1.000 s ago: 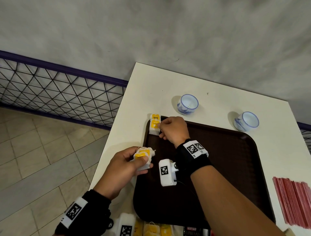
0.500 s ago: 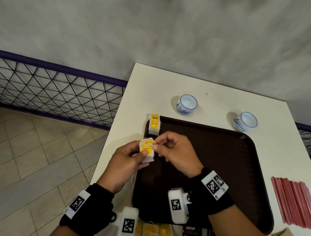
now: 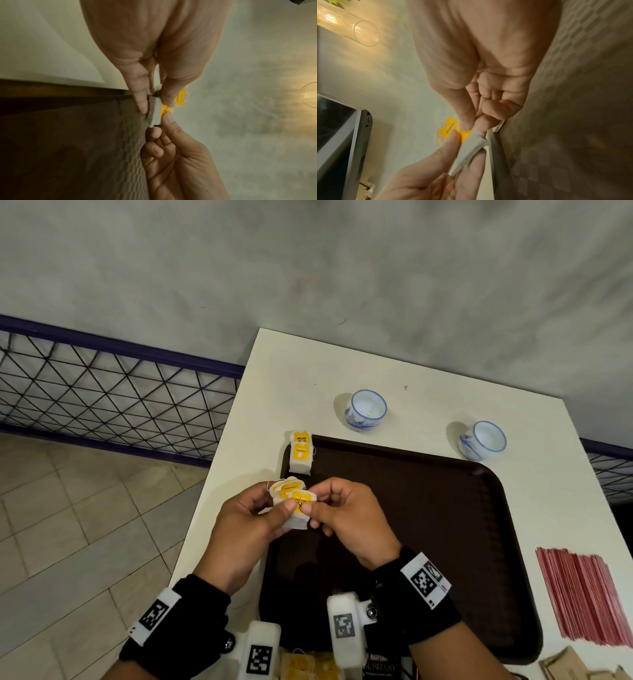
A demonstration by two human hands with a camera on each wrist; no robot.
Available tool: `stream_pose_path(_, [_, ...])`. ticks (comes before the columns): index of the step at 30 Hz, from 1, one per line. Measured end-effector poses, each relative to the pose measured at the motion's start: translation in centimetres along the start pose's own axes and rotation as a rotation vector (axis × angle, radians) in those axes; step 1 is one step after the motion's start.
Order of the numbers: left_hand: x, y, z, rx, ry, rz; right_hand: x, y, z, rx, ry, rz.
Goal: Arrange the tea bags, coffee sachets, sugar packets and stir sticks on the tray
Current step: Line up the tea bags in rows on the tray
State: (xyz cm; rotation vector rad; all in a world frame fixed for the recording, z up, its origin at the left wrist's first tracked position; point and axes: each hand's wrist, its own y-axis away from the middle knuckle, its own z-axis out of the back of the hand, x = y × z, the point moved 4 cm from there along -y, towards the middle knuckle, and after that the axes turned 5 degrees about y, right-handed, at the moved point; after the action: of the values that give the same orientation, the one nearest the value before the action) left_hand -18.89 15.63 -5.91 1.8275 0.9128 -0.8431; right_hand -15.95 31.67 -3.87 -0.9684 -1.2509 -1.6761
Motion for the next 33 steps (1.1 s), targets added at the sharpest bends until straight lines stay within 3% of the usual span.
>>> stream_pose_path(13, [-0.6, -0.1, 2.1, -0.126, 0.086, 0.003, 0.6, -2.8, 2.1, -0.017, 0.005, -0.053])
stream_pose_path(22, [0.0, -0.1, 1.8, -0.121, 0.069, 0.045, 0.8, -6.6, 1.0, 0.017, 0.155, -0.064])
stream_pose_path(33, [0.4, -0.1, 2.0, -0.118, 0.056, 0.081, 0.0, -8.4, 0.2, -0.089, 0.232, -0.121])
